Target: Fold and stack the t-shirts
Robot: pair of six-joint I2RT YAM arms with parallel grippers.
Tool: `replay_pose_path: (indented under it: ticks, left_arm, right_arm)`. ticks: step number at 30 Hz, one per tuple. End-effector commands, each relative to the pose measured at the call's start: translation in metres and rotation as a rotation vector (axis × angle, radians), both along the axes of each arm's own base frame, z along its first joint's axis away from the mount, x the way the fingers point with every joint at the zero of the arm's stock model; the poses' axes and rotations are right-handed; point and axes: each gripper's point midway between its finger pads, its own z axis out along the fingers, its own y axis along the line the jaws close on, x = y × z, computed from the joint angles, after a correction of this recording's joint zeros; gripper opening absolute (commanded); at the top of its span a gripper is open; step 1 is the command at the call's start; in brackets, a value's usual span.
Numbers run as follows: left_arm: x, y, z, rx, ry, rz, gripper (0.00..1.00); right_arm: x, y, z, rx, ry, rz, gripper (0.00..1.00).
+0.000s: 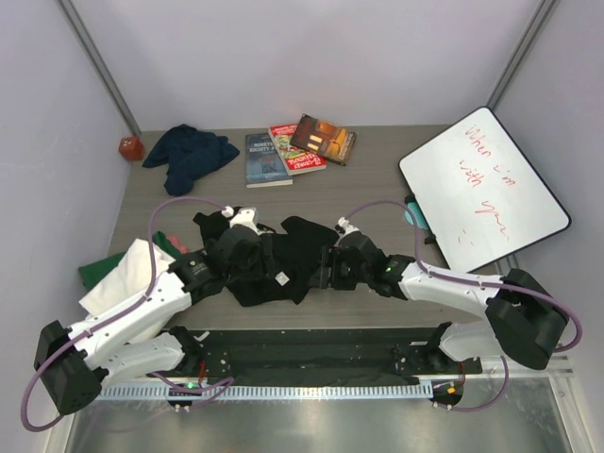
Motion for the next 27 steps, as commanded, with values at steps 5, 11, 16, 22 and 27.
replay_pose_path:
  ticks: [5,11,16,22,27]
  left_arm:
    - [0.012,-0.01,0.021,-0.041,-0.061,-0.012,0.62]
    - [0.01,-0.009,0.019,-0.041,-0.057,-0.01,0.62]
    - [0.009,-0.008,0.018,-0.041,-0.056,-0.011,0.62]
    - [0.008,-0.009,0.015,-0.045,-0.049,-0.019,0.62]
    - [0.008,-0.011,0.015,-0.05,-0.045,-0.024,0.62]
  right_arm:
    - [0.016,0.008,0.013,-0.013,-0.065,0.006,0.61]
    - [0.019,0.006,0.005,-0.041,-0.07,0.001,0.59]
    - [0.022,0.003,0.001,-0.053,-0.08,-0.02,0.5]
    - [0.027,-0.005,-0.003,-0.09,-0.107,-0.05,0.29]
    - [0.028,-0.009,-0.003,-0.098,-0.122,-0.059,0.02]
